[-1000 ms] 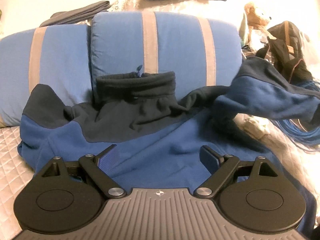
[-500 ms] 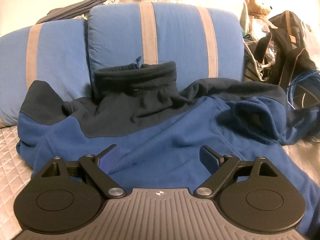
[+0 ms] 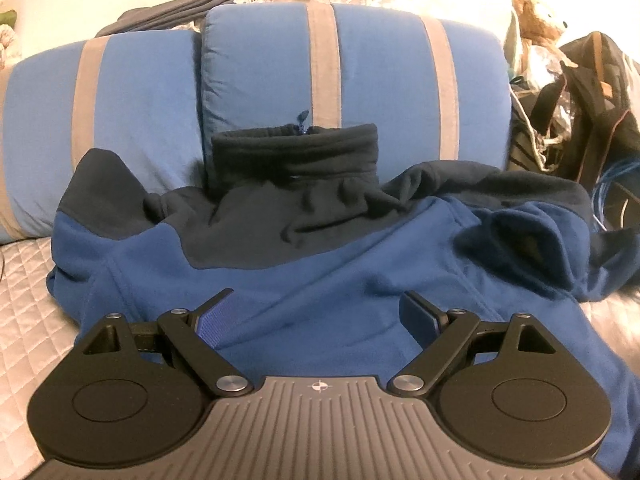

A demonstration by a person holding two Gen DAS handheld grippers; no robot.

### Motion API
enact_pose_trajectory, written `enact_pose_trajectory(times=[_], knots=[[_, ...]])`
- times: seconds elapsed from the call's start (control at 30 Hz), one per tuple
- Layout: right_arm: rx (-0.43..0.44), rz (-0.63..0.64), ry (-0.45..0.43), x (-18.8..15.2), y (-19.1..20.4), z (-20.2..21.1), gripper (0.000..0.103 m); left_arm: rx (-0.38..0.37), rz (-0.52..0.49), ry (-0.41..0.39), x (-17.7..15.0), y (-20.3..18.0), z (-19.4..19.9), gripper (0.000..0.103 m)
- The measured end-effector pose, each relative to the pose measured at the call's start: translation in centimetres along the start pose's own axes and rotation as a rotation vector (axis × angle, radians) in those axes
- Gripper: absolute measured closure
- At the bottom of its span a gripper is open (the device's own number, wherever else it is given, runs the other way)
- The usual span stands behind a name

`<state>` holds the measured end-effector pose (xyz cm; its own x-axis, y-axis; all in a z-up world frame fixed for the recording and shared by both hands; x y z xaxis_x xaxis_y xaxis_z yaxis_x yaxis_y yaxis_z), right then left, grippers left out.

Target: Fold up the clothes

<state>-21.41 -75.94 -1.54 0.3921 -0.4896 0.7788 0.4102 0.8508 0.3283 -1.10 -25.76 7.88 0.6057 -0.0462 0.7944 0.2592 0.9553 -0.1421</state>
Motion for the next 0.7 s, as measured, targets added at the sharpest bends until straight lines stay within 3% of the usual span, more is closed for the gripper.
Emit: enact_pose_trajectory(times=[0.2, 0.37, 0.5, 0.53, 0.6, 0.7], knots=[[-0.011, -0.198, -0.027, -0.8, -2.2, -2.8, 0.035, 0.001, -0.009, 0.017, -0.3, 0.1, -0.3, 0.015], [-0.035, -0.274, -0.046, -1.2, -3.5, -4.3, 0.045, -0.009, -0.014, 0.024, -0.4, -0.1, -0.4, 0.015], [-0.019, -0.311, -0.085, -1.3, -3.9, -4.8, 0.048, -0.017, -0.018, 0.03, -0.4, -0.2, -0.5, 0.015], [-0.014, -0.317, -0.094, -1.3, -3.9, -4.9, 0.052, -0.019, -0.019, 0.031, -0.4, -0.3, -0.5, 0.015], [0.0, -0.313, -0.089, -1.1, -3.5, -4.7, 0.077, -0.019, -0.025, 0.036, -0.6, -0.3, -0.7, 0.015], [-0.006, -0.254, -0.09, 0.0, -2.5, -3.4, 0.086, -0.021, -0.032, 0.043, -0.7, -0.5, -0.8, 0.015]])
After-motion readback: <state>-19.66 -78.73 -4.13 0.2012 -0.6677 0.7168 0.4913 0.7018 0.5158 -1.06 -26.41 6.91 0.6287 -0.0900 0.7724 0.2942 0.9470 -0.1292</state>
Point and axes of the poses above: each gripper's, at about its wrist camera, not at the fingertips, and z roughly against the way its jaws point, y to its left, x to its top, the point moved 4 cm from there along -z, roughly the way its jaws point, and after that the axes turned 13 degrees about z, right-handed, at the moved point
